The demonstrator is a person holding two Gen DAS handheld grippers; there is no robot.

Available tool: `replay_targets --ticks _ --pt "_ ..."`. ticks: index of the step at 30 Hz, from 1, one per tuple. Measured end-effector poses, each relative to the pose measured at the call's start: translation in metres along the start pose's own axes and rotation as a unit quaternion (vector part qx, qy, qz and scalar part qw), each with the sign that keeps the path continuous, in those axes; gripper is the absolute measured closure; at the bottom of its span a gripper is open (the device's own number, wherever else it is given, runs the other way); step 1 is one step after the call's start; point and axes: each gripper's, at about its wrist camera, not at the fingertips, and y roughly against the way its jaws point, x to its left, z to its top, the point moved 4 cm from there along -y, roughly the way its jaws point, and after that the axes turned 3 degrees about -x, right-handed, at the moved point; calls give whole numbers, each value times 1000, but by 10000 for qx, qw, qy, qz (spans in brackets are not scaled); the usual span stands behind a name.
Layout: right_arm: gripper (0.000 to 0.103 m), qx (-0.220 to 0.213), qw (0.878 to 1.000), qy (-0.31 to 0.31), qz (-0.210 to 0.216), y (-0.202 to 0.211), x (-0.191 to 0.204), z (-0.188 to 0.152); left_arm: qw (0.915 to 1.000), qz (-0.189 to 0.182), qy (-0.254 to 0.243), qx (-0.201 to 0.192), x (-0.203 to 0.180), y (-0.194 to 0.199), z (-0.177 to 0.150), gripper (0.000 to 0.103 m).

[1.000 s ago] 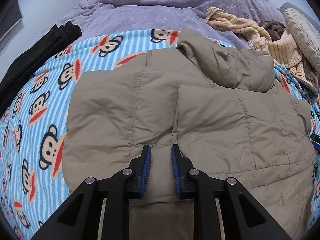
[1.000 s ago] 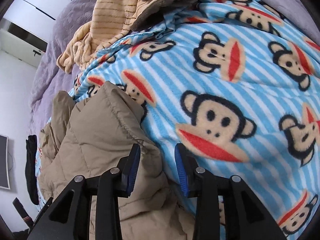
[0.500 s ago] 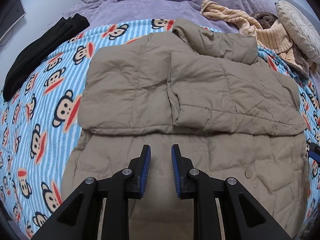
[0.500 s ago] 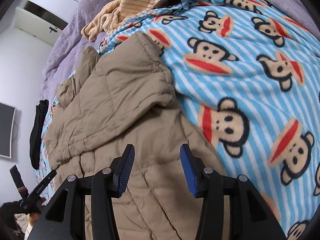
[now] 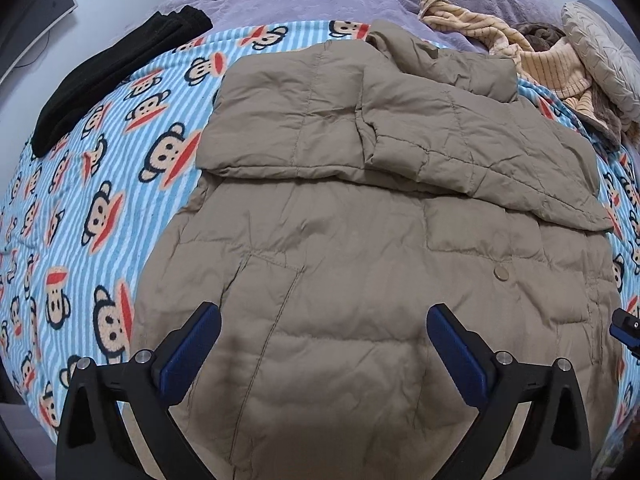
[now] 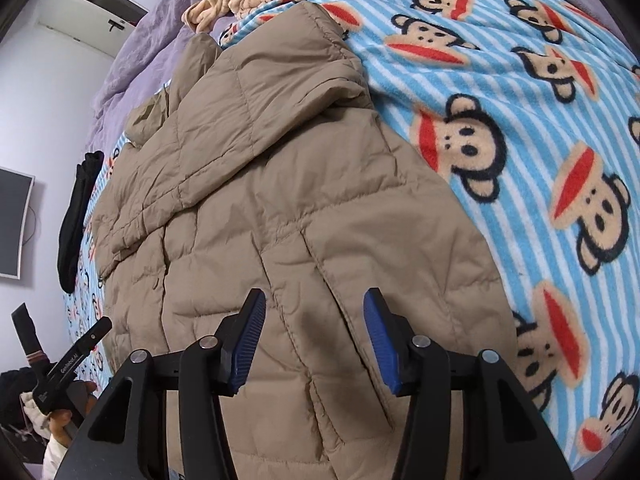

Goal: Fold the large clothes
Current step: 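Open both tools and withdraw them above the jacket hem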

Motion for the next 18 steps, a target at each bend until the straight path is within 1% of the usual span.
replay_targets --ticks 1,6,8,15,17,18 --pt "38 9 10000 -14 13 2 2 -4 10000 -46 14 61 1 1 -3 0" --pt "36 62 9999 -82 11 10 9 -23 9996 -121 2 237 6 12 -23 0" --pt "27 93 9998 -177 43 12 11 -32 9993 -137 -30 341 9 15 -31 0" --pt "26 179 9988 -431 169 22 28 -72 9985 -232 -56 492 27 37 -60 0" --pt "17 169 9984 -490 212 26 32 -82 9983 -265 -54 522 34 44 -68 0" --pt "16 142 9983 -526 225 28 34 -87 9982 -282 -55 536 37 46 -72 0"
